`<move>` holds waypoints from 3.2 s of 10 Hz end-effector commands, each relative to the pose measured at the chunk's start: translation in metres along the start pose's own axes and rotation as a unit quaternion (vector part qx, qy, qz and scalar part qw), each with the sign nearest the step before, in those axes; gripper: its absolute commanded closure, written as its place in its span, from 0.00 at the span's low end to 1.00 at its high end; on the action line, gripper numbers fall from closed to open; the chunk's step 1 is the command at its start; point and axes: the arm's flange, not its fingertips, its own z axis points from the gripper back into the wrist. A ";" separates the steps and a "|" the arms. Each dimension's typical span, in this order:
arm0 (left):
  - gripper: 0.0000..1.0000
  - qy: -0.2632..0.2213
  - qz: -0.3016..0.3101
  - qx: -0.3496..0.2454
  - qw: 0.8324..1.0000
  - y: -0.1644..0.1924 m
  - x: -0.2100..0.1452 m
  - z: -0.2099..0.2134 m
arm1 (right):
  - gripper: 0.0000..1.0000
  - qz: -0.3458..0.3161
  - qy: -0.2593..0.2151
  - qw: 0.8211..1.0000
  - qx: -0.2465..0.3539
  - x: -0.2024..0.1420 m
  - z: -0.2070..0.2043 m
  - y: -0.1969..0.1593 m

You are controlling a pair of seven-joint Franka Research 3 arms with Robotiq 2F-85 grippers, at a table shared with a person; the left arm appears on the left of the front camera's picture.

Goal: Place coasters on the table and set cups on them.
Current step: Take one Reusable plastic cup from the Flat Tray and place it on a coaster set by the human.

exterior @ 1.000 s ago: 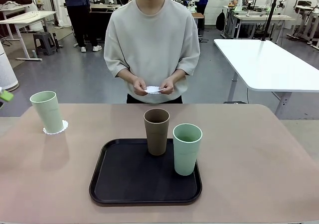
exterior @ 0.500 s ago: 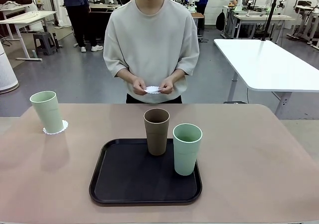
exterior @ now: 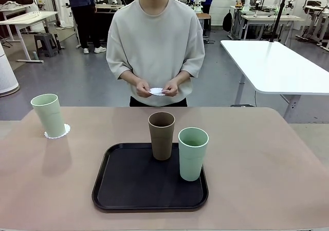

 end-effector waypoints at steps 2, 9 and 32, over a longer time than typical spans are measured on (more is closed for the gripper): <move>0.00 0.030 -0.003 0.048 0.998 0.013 -0.004 0.001 | 0.00 0.005 -0.001 1.000 0.007 0.001 0.000 0.000; 0.00 0.024 0.012 0.057 0.998 0.017 -0.001 0.001 | 0.00 0.005 -0.001 1.000 0.007 0.001 0.000 0.000; 0.00 0.024 0.012 0.057 0.998 0.017 -0.001 0.001 | 0.00 0.000 0.000 1.000 0.000 0.000 0.000 0.000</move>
